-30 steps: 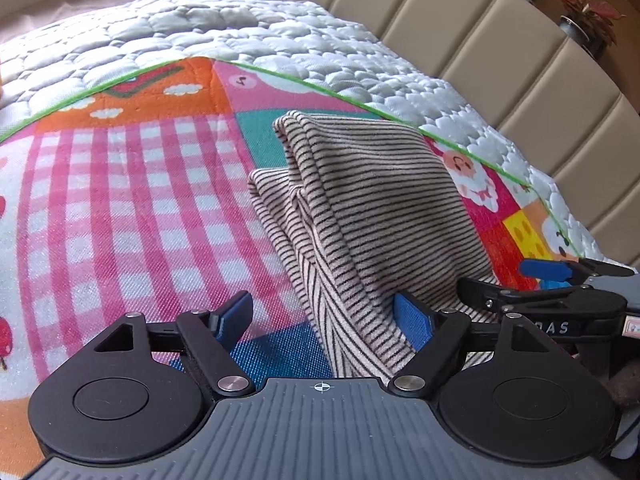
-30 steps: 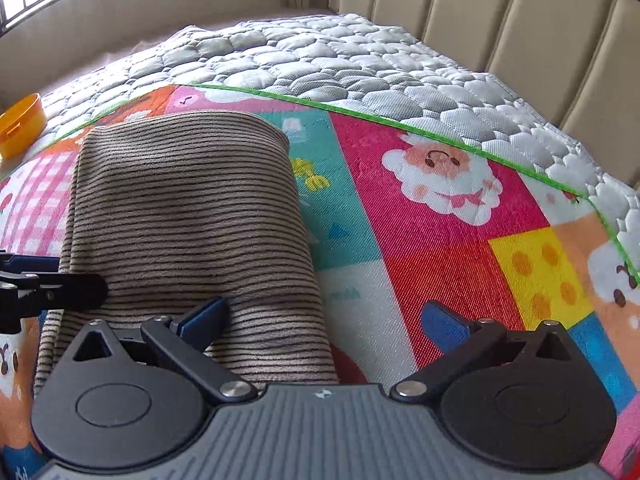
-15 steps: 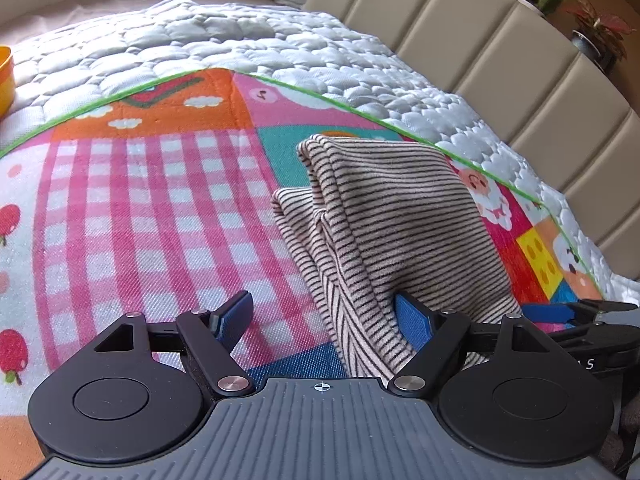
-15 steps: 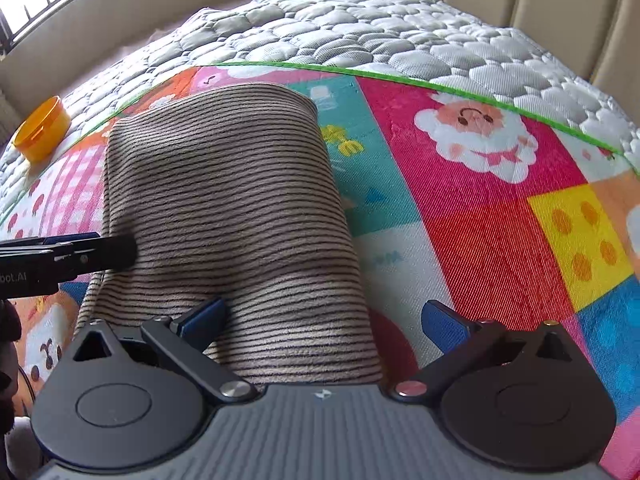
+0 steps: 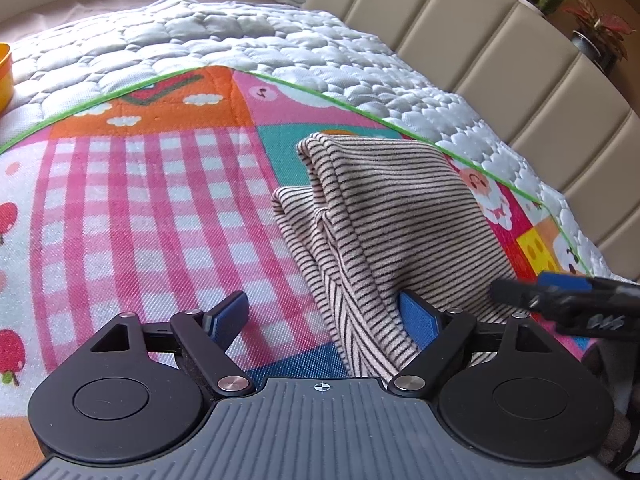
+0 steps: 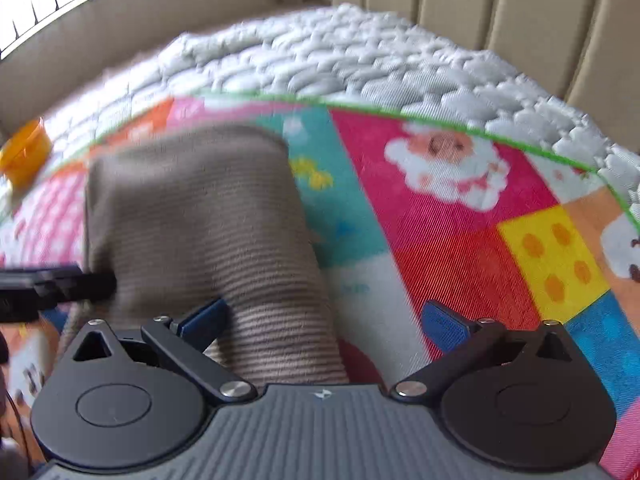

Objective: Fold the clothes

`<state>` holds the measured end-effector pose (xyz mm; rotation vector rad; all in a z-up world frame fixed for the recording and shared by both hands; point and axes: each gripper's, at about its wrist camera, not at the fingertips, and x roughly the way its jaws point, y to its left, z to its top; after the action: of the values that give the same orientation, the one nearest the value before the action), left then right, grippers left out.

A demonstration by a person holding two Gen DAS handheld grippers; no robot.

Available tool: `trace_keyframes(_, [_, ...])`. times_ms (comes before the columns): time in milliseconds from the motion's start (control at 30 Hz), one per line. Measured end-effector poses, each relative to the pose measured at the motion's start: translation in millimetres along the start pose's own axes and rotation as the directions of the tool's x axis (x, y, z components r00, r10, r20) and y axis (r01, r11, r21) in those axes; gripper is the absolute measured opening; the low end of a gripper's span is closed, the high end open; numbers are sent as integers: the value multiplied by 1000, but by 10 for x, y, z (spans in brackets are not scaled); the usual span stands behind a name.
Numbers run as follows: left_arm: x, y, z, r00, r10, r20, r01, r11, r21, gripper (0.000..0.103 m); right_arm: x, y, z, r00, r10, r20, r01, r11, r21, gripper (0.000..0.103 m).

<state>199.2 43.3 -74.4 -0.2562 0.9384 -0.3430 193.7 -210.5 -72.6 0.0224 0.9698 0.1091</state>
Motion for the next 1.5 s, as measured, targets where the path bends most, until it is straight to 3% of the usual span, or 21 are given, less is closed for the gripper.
trace_keyframes(433, [2,-20,4,1000,10,0,-10,1000,10,90,-61,-31,23,999,42,22,-42,999,29,103])
trace_keyframes(700, [-16,-47,24,1000,23,5,-24,999,43,90,-298,-230,498,972,87,220,-112,988,103,103])
trace_keyframes(800, [-15,-60,36,1000,25,5,-25,998,64,90,-2,-113,658,984,80,156,-85,996,24,103])
trace_keyframes(1000, [34,-27,85,1000,7,8,-8,998,64,91,507,182,722,994,-34,105,53,982,-182,103])
trace_keyframes(1133, [57,-28,102,1000,8,10,-8,997,79,93,448,55,687,995,8,97,4,992,-127,103])
trace_keyframes(1267, [51,-35,91,1000,8,5,-8,996,84,94,289,-179,564,991,124,57,-122,992,-36,103])
trace_keyframes(1400, [38,-52,78,1000,13,10,-14,996,93,94,179,-336,331,956,291,-45,-290,957,29,103])
trace_keyframes(1500, [15,-4,69,1000,-22,-1,22,999,42,94,158,-270,85,939,313,-141,-317,948,-7,103])
